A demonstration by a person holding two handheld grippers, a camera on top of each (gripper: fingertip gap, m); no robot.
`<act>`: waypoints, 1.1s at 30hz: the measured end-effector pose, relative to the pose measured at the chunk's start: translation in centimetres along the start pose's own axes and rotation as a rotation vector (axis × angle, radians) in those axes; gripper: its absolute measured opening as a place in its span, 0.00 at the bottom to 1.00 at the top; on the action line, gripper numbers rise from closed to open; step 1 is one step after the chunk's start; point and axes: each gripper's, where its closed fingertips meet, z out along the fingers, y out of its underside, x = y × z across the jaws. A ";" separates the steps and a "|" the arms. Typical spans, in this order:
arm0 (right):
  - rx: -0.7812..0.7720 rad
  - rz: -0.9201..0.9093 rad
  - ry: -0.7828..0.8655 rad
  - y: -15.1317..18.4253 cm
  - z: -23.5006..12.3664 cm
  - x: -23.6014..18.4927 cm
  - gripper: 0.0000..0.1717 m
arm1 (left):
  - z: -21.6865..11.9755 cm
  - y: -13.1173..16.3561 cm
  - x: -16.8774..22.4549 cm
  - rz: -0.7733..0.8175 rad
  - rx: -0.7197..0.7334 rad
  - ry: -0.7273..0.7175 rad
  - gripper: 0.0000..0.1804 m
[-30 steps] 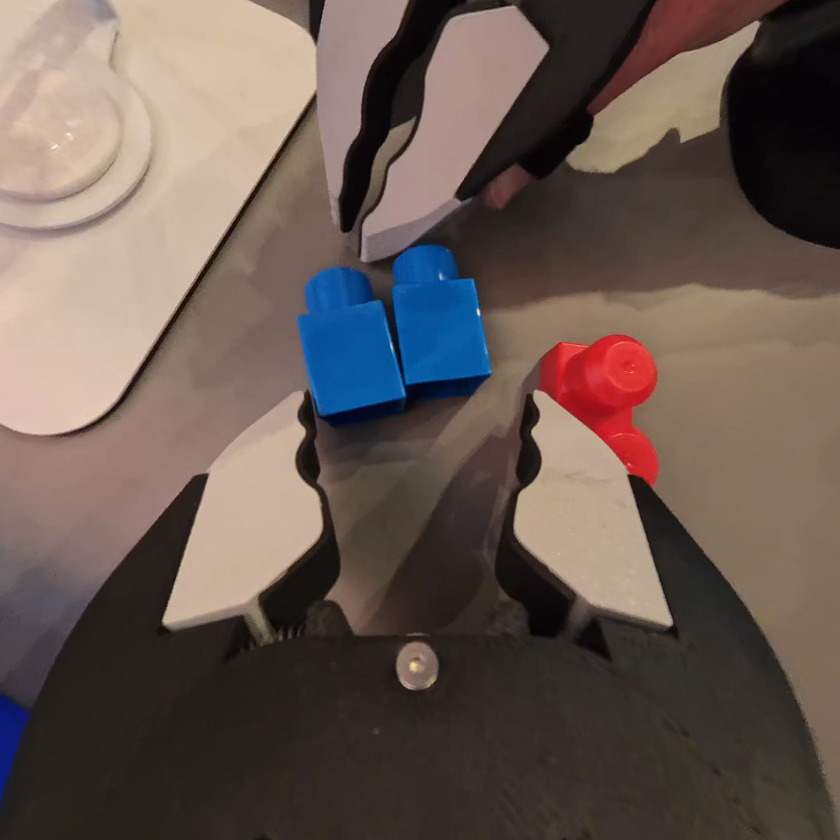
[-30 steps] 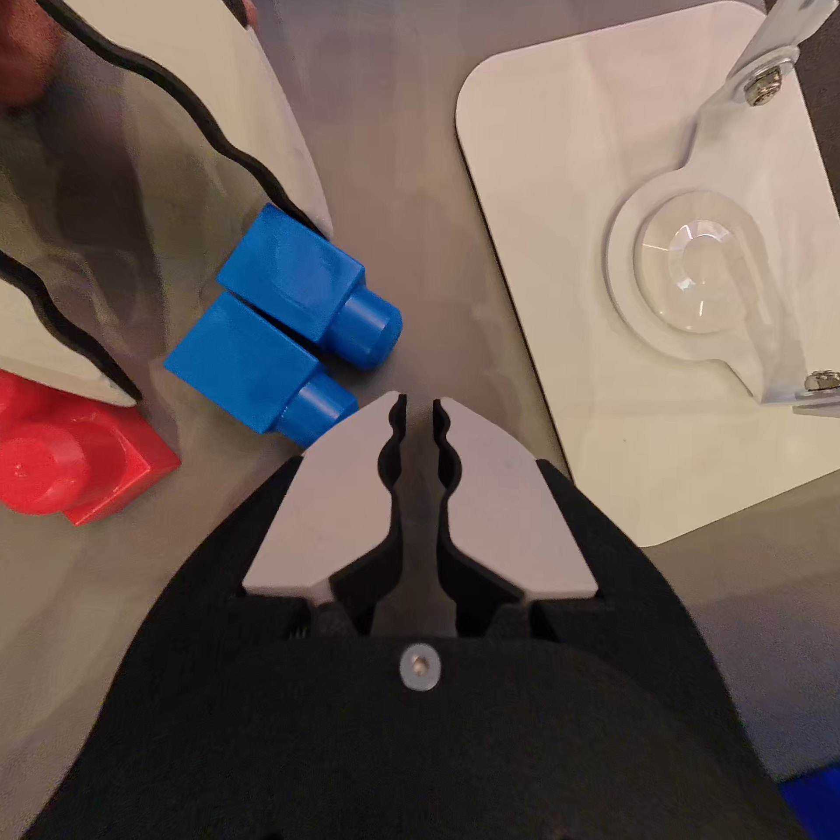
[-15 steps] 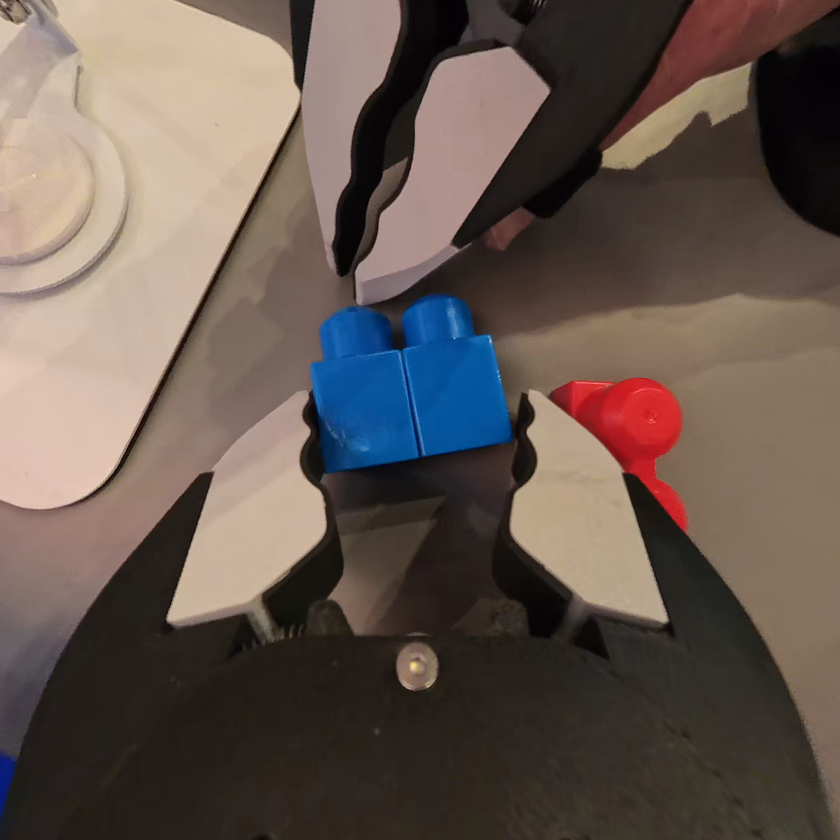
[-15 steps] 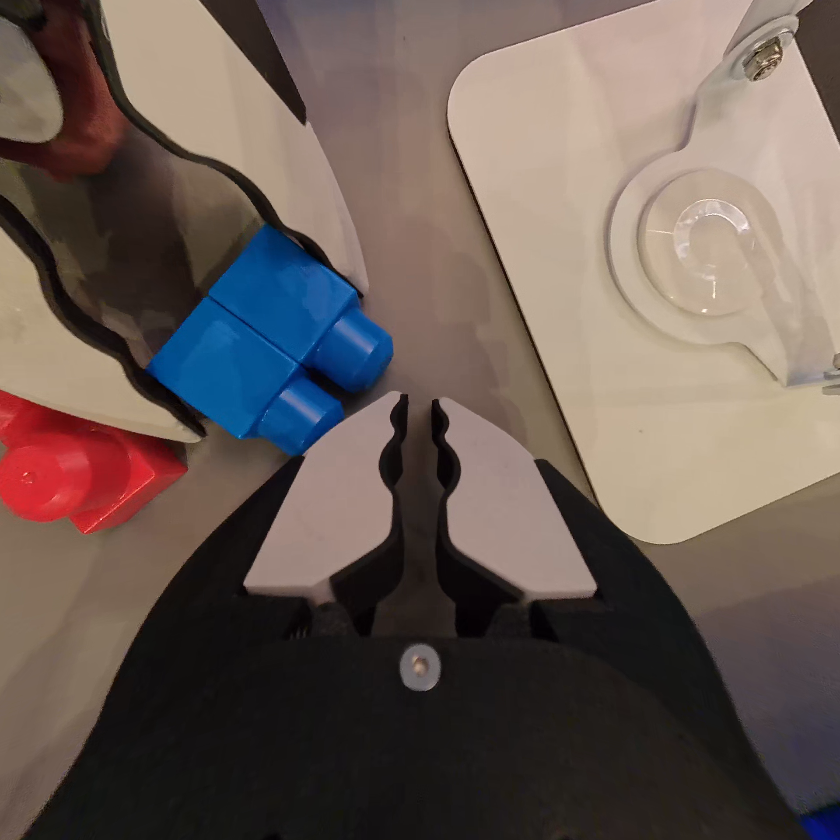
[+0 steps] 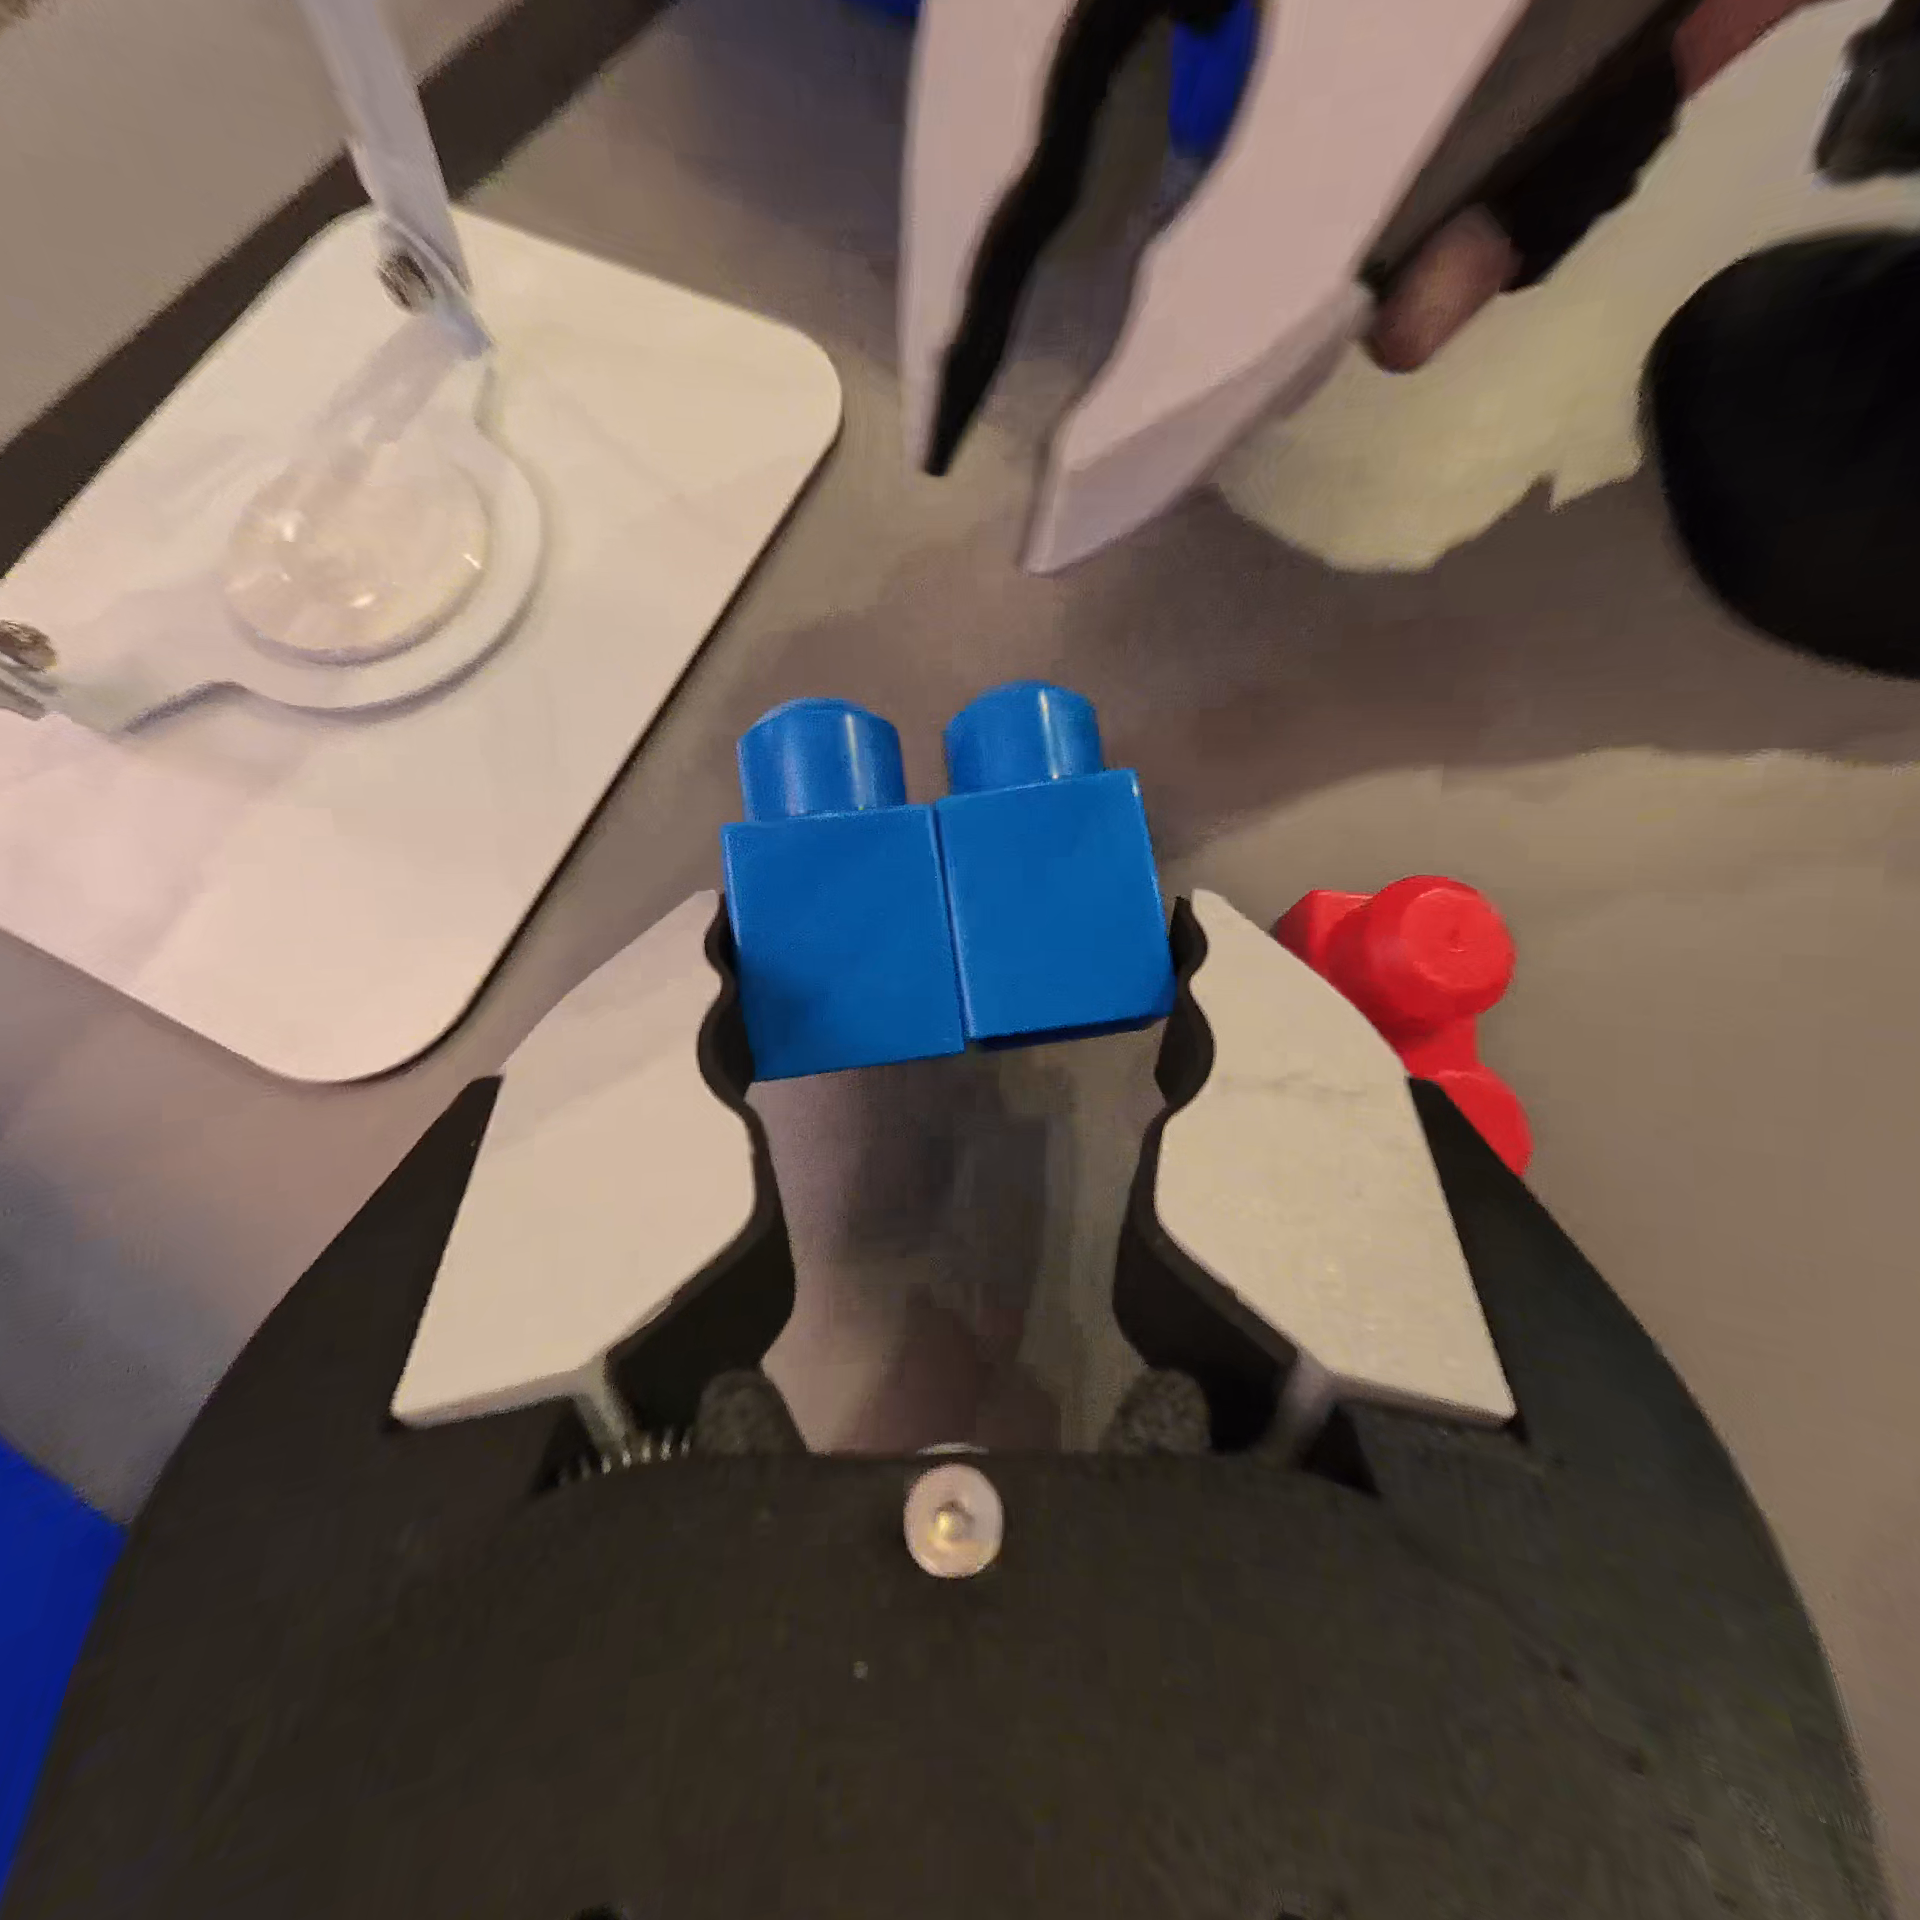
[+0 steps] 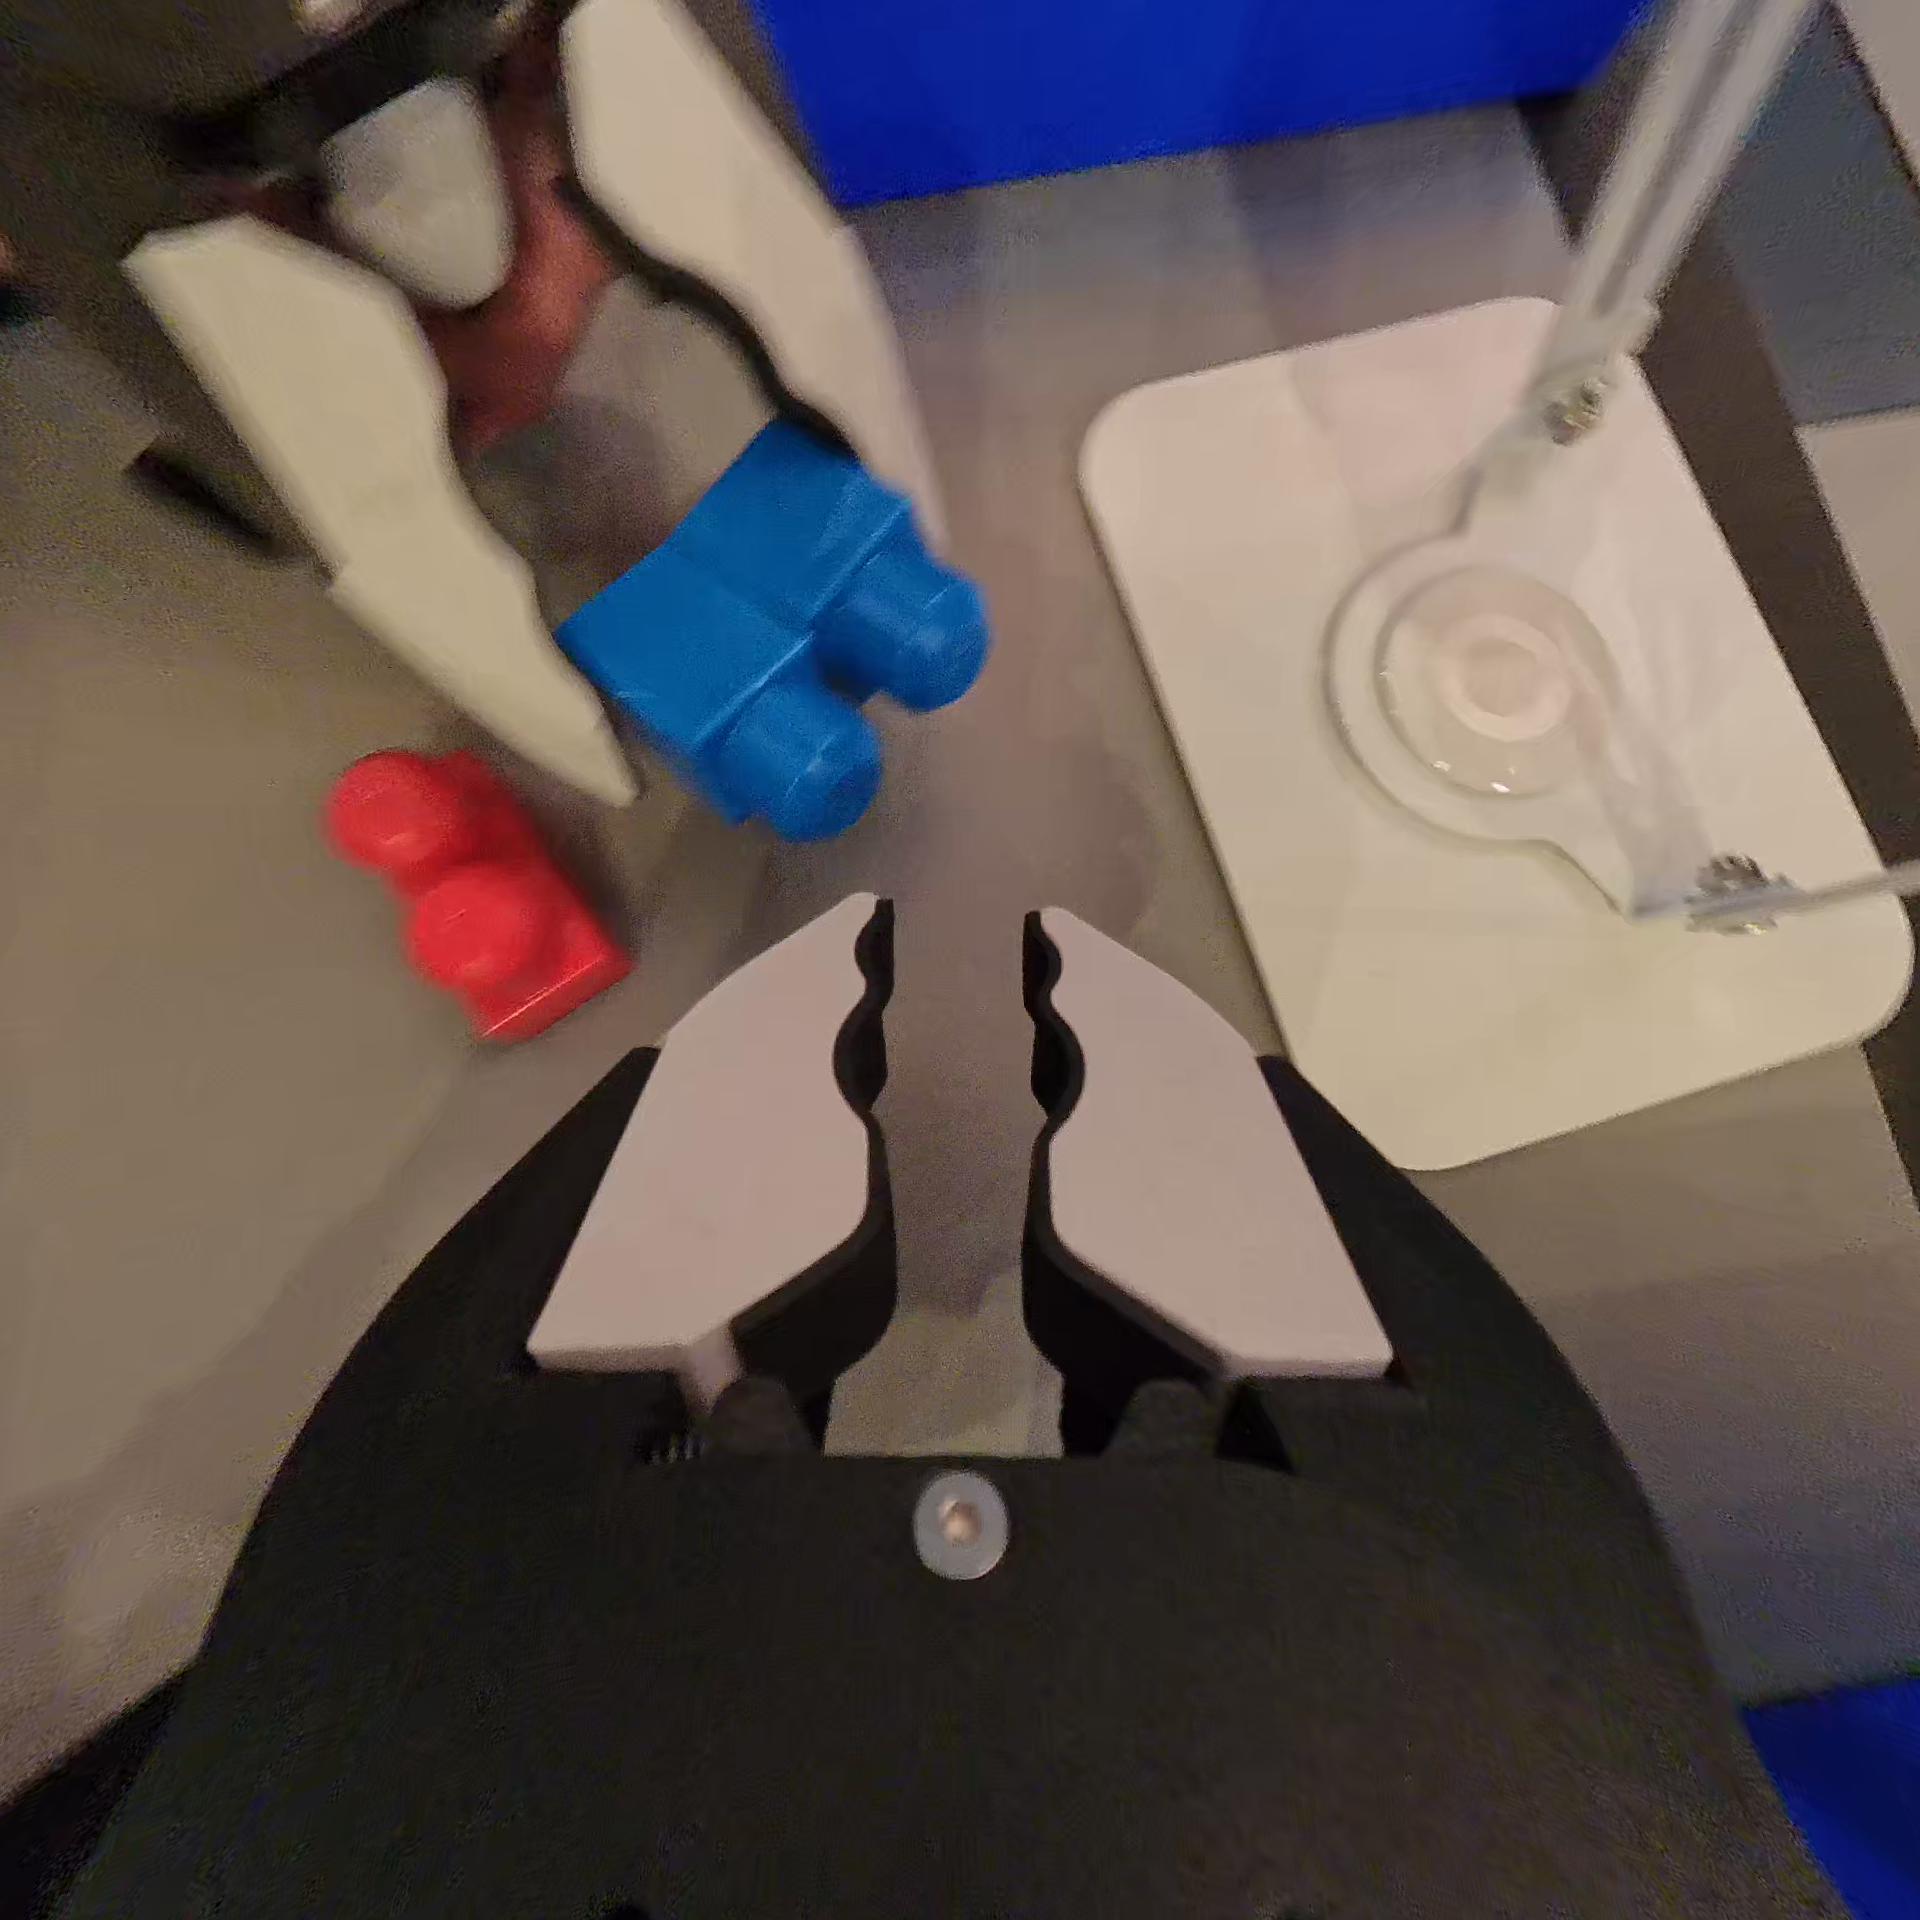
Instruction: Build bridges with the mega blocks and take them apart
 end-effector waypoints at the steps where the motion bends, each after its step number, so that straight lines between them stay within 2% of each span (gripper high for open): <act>1: -0.005 -0.042 -0.047 0.0 -0.7 -1.2 0.14 | -0.9 -0.7 0.1 -0.006 0.065 0.029 0.42; 4: -0.044 -0.197 -0.149 0.4 -1.6 -4.9 0.18 | -3.3 -2.3 -0.4 -0.072 0.220 0.067 0.42; 6: -0.089 -0.300 -0.192 0.8 -1.0 -7.4 0.22 | -4.7 -3.3 -0.4 -0.100 0.315 0.105 0.42; 8: -0.148 -0.388 -0.222 1.5 0.4 -9.4 0.32 | -6.1 -4.2 -0.4 -0.149 0.415 0.171 0.42; 11: -0.217 -0.506 -0.204 1.7 2.8 -10.7 0.41 | -8.5 -5.8 -0.1 -0.218 0.578 0.298 0.42; 14: -0.258 -0.541 -0.207 1.6 4.5 -11.0 0.36 | -10.0 -6.4 0.2 -0.213 0.645 0.338 0.42; 15: -0.274 -0.543 -0.222 1.7 4.9 -11.1 0.30 | -10.3 -6.5 0.3 -0.199 0.659 0.348 0.42; 16: -0.288 -0.547 -0.238 1.9 5.2 -11.2 0.20 | -10.6 -6.6 0.5 -0.195 0.669 0.358 0.42; 19: -0.244 -0.508 -0.286 1.2 5.2 -11.6 0.20 | -12.0 -7.3 1.0 -0.205 0.743 0.439 0.42; 22: -0.061 -0.427 -0.310 -1.7 2.2 -11.1 0.20 | -14.0 -8.2 1.5 -0.239 0.851 0.551 0.42; 24: 0.118 -0.401 -0.340 -4.6 -1.8 -10.6 0.20 | -15.6 -8.8 2.4 -0.256 0.919 0.651 0.42; 27: 0.388 -0.500 -0.369 -9.5 -9.0 -10.8 0.20 | -17.6 -9.8 4.8 -0.271 1.015 0.834 0.42; 30: 0.483 -0.628 -0.421 -12.9 -13.7 -11.8 0.20 | -18.5 -10.5 7.6 -0.268 1.074 0.991 0.42; 33: 0.497 -0.709 -0.523 -15.3 -15.3 -12.9 0.20 | -18.1 -10.6 9.7 -0.294 1.113 1.128 0.42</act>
